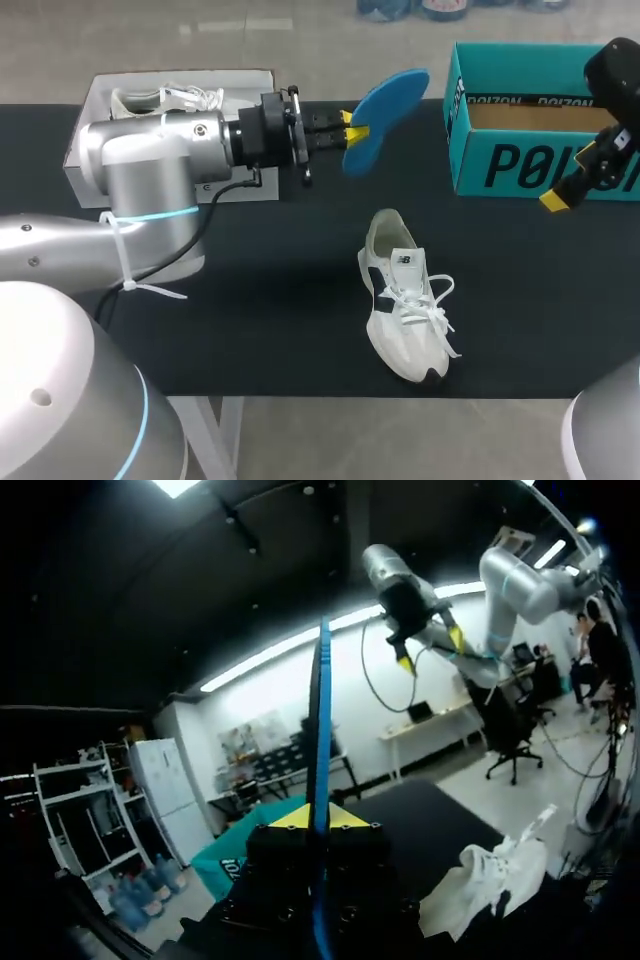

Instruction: Take the shoe out of the shoebox, open the shoe tongue, remove and reinsert the insole, then place the shoe into the shoebox

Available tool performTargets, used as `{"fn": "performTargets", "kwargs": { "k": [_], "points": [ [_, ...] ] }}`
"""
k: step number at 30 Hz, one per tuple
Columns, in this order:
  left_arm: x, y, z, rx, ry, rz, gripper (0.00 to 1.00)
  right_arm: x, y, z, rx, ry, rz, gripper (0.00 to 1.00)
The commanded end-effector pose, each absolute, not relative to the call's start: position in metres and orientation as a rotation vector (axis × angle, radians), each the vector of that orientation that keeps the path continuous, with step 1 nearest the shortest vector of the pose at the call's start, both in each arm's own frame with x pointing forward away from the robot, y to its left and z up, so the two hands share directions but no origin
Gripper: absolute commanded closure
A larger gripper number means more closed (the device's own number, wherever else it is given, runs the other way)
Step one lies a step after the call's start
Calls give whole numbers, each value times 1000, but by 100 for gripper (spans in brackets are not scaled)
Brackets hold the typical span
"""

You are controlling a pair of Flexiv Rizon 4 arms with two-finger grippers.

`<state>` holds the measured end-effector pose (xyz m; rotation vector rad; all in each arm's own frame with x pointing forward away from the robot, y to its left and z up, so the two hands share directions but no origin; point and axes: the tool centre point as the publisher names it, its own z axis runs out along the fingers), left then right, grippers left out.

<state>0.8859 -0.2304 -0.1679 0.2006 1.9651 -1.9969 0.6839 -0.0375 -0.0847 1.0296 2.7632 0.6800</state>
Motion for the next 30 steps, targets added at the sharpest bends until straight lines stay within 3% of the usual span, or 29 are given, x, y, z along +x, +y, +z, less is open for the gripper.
{"fn": "performTargets", "kwargs": {
  "k": [1, 8, 30],
  "points": [
    [877, -233, -164, -88, 2119, -2165, 100, 687, -37, -84, 1031, 2769, 675, 0],
    [878, -228, -158, -1202, 2199, -2502, 100, 687, -37, -84, 1031, 2769, 675, 0],
    [878, -228, -158, -1202, 2199, -2502, 100, 687, -37, -84, 1031, 2769, 675, 0]
  ]
}}
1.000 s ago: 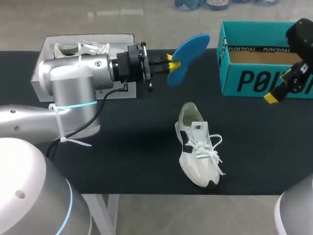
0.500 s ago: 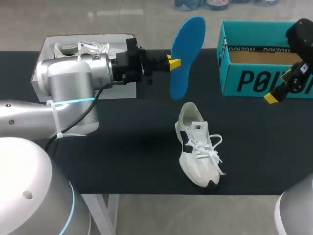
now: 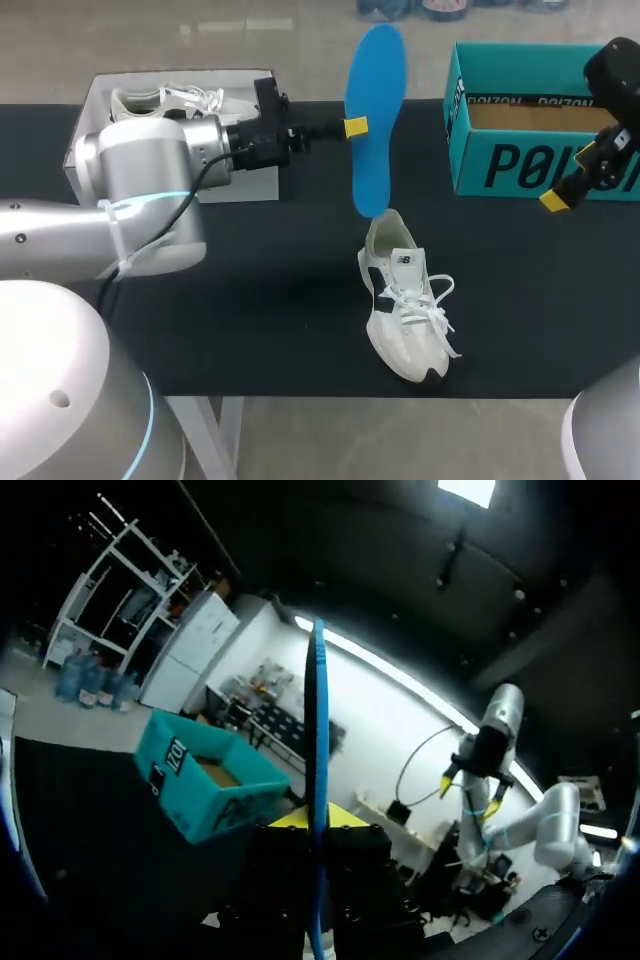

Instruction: Take the shoe out of the shoebox, open the shoe tongue, remove and reinsert the insole, then place the shoe into the shoebox

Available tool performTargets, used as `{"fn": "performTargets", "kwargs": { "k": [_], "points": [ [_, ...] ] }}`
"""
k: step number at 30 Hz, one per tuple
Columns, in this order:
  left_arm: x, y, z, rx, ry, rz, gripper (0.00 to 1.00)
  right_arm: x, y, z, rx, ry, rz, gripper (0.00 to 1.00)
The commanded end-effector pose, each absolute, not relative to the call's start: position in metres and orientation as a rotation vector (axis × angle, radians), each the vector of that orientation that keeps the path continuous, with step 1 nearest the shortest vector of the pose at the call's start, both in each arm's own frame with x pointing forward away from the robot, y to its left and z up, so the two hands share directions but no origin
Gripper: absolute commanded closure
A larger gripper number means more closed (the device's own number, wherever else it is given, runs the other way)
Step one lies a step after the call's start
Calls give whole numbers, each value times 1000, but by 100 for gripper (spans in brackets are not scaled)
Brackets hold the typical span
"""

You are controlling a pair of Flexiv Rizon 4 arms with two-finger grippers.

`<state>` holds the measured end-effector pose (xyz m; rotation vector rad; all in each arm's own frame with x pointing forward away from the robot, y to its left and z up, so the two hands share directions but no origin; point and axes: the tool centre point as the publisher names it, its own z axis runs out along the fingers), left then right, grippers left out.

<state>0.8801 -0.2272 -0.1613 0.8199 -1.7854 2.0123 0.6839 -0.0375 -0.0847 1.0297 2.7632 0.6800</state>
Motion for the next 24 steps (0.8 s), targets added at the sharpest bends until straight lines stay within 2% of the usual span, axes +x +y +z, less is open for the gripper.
{"fn": "performTargets", "kwargs": {
  "k": [1, 24],
  "points": [
    [878, -228, -158, 930, -1702, 1937, 100, 687, -37, -84, 1031, 2769, 675, 0],
    [869, -230, -175, 1085, -1324, 1805, 100, 687, -37, -84, 1031, 2769, 675, 0]
  ]
}}
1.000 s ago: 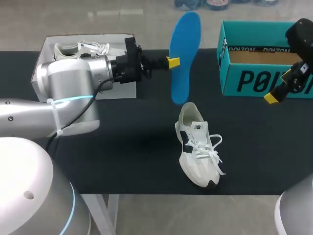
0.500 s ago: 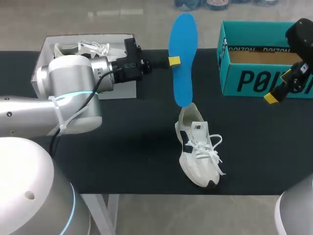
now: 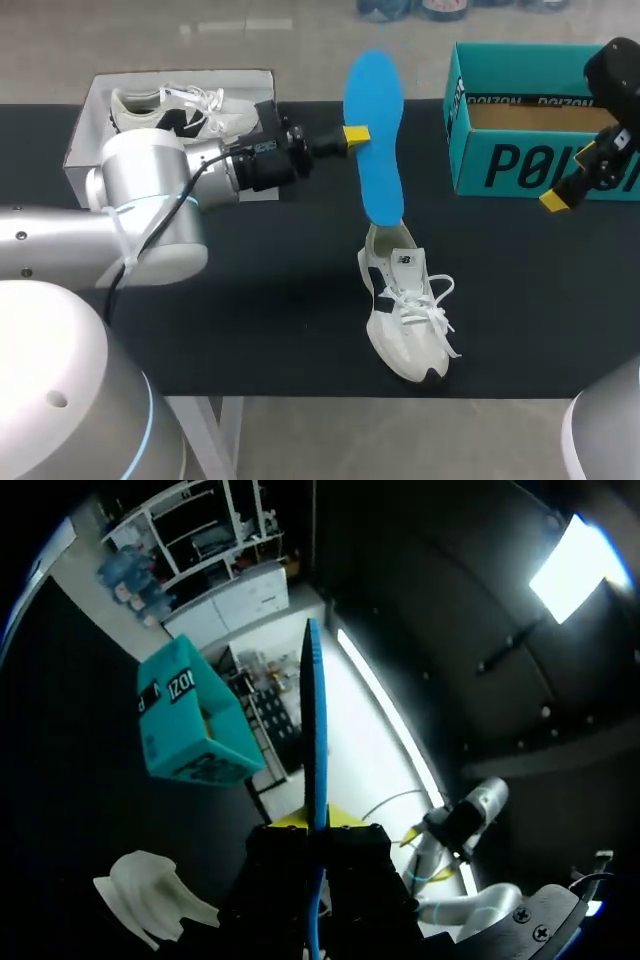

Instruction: Take the shoe out of the shoebox, open the shoe tongue, remove and reinsert the insole, then place the shoe into the shoebox

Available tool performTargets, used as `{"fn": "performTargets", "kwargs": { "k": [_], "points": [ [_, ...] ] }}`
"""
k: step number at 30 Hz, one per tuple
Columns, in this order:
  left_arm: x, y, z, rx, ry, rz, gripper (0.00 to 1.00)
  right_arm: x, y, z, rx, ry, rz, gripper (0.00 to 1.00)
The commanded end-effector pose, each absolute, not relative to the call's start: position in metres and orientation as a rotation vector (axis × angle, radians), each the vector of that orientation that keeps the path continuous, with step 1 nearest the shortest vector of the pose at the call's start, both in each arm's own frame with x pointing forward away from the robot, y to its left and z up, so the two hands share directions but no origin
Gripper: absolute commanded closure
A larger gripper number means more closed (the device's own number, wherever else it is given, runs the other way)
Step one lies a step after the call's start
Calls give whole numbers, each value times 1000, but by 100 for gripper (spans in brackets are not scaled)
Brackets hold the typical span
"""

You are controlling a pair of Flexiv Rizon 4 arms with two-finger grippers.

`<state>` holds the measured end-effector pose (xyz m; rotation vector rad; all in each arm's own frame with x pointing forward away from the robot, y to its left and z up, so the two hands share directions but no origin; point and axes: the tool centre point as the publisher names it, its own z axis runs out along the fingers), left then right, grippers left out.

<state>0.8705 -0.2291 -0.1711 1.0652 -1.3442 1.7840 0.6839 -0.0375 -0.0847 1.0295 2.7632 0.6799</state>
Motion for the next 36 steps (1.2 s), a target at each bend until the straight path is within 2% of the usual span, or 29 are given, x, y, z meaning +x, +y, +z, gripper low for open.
{"fn": "performTargets", "kwargs": {
  "k": [1, 11, 16, 27, 36],
  "points": [
    [869, -230, -175, 1094, -1320, 1802, 100, 687, -37, -84, 1031, 2769, 675, 0],
    [871, -229, -175, 1140, -1336, 1835, 100, 687, -37, -84, 1031, 2769, 675, 0],
    [871, -229, -175, 1140, -1336, 1835, 100, 703, -20, -68, 1015, 2742, 545, 0],
    [871, -229, -175, 1140, -1336, 1835, 100, 715, 17, -57, 998, 2727, 638, 0],
    [871, -229, -175, 1140, -1336, 1835, 100, 719, 22, -55, 1038, 2721, 640, 0]
  ]
}}
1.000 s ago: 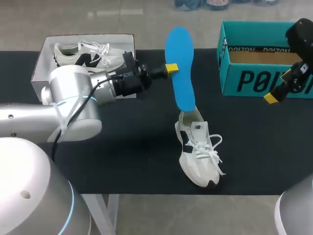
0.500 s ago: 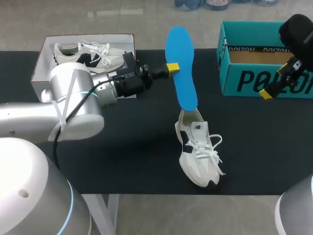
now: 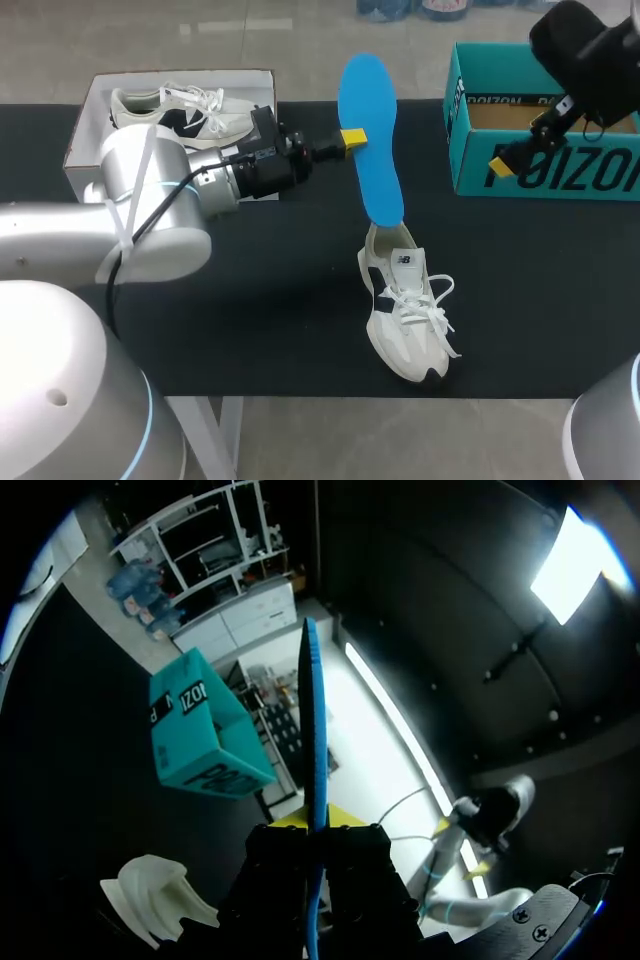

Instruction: Take the shoe out of the shoebox, open the shoe tongue, remove and reinsert the insole, then place the shoe into the shoebox

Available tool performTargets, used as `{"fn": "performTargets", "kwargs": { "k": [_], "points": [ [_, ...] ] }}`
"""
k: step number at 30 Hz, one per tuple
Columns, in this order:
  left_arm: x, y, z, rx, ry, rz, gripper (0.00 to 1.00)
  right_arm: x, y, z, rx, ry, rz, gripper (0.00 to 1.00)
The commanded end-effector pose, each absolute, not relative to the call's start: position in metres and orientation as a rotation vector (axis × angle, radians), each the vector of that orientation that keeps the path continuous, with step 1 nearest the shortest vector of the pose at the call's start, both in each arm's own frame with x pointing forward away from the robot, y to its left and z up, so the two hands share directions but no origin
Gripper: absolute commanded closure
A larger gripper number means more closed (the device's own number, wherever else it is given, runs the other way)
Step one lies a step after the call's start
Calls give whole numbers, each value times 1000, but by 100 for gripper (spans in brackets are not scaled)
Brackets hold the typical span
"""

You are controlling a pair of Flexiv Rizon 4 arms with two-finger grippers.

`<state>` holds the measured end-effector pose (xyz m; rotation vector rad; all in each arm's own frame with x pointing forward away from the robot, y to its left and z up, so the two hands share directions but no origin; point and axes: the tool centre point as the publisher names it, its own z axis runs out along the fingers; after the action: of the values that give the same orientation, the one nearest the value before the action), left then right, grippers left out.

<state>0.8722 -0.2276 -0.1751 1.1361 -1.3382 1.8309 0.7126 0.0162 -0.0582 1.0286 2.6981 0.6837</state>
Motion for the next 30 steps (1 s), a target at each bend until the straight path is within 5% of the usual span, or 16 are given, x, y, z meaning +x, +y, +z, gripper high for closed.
{"fn": "performTargets", "kwargs": {
  "k": [1, 30],
  "points": [
    [871, -229, -175, 1140, -1336, 1835, 100, 719, 22, -55, 1038, 2721, 640, 0],
    [863, -224, -171, 1001, -1465, 1943, 100, 719, 22, -55, 1038, 2721, 640, 0]
  ]
}}
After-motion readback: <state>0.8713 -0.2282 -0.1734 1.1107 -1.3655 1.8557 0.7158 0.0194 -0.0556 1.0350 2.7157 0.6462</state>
